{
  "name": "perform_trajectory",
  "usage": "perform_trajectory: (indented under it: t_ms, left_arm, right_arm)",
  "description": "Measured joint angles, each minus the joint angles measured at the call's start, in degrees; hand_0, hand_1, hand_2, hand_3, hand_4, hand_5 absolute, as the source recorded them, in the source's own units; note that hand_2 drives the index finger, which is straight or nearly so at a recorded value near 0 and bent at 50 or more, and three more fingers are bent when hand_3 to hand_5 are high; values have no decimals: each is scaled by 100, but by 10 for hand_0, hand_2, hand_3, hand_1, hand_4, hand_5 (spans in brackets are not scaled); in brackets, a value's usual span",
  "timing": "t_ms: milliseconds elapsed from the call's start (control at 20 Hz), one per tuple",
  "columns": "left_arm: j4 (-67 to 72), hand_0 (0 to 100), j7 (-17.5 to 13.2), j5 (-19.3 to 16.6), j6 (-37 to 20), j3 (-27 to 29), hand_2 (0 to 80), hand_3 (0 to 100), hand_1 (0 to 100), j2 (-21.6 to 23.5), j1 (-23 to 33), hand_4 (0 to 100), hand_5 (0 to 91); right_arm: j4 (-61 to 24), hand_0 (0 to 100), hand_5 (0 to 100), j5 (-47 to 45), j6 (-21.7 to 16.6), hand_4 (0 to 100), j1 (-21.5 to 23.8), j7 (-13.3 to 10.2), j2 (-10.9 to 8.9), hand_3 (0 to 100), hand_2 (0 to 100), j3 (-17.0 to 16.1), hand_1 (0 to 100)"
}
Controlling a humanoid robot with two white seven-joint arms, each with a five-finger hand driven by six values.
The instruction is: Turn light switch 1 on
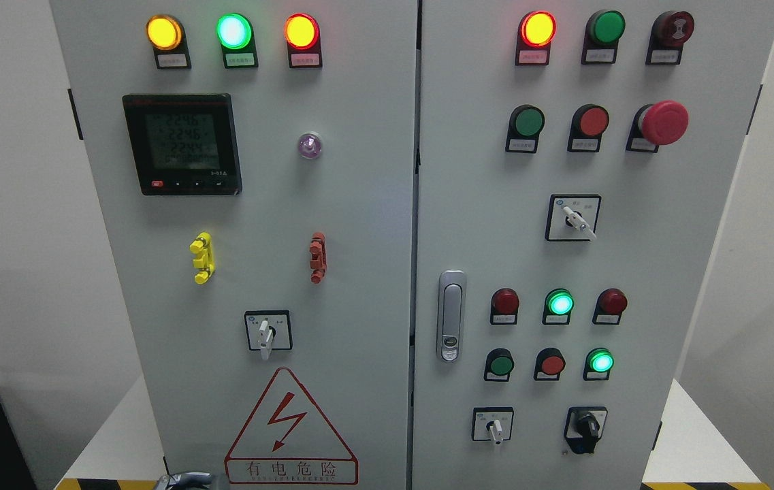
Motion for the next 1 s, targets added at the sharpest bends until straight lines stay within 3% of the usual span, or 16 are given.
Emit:
perform_trajectory:
  t_ms: [500, 1000]
  left_arm:
    - [-76, 71, 208, -76, 368, -191, 519, 772, 532, -58, -314, 828, 722]
    - [-103, 61, 271, -100, 804, -281, 525, 842, 581, -105, -597, 866, 796]
  right_arm:
    - [0, 0, 0, 0, 0, 0, 0, 0, 1, 0, 0, 0, 0]
    - [0, 0, 0, 0, 0, 0, 0, 0, 1, 0, 0, 0, 0]
